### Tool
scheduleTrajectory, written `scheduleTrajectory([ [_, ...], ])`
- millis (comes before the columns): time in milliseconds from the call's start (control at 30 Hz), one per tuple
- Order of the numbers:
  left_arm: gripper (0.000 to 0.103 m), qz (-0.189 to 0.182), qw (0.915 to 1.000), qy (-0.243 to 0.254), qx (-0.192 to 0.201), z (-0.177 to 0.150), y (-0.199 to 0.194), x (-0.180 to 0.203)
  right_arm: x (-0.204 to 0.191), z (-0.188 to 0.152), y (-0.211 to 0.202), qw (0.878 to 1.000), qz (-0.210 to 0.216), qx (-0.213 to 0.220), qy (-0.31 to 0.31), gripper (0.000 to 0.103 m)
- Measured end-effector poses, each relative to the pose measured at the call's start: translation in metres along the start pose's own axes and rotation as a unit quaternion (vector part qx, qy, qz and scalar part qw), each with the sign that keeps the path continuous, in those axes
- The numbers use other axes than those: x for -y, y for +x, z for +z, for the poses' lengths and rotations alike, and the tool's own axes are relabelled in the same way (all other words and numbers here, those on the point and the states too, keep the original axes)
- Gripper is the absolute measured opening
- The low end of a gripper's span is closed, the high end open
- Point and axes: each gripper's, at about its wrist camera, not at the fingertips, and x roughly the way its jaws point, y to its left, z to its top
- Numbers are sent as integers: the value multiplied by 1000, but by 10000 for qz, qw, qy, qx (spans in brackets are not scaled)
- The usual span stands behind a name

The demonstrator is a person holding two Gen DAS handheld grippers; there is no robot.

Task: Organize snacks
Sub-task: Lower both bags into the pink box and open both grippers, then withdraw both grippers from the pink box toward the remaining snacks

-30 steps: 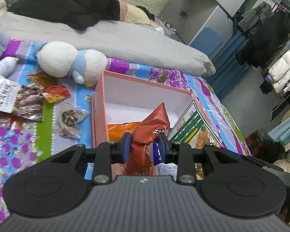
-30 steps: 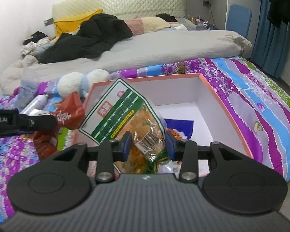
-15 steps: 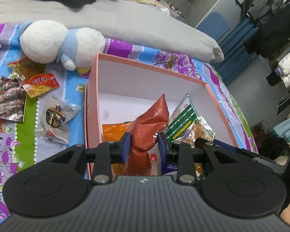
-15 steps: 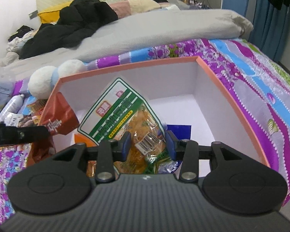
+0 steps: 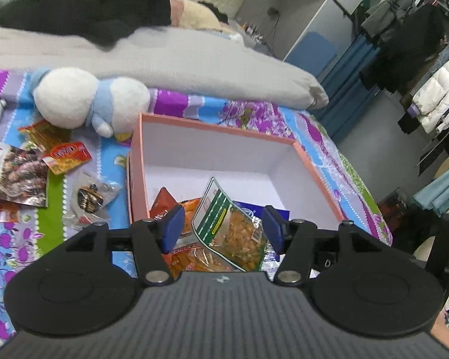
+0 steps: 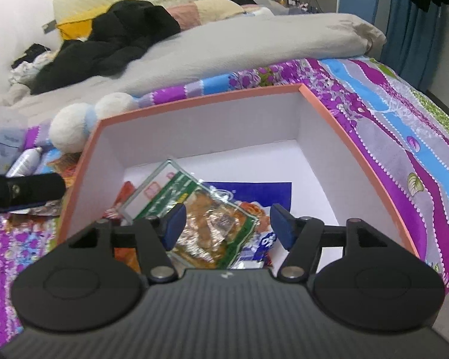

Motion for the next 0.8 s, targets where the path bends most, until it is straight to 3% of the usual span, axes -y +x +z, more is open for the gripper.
scheduleTrajectory([
  [400, 63, 127, 9990, 41, 422, -25, -110, 6, -28, -24, -84, 9987, 295, 410, 28, 64],
  [800, 63, 291, 9961, -86, 826, -72, -199, -9, -61, -54, -142, 9953, 606, 747, -116, 64],
])
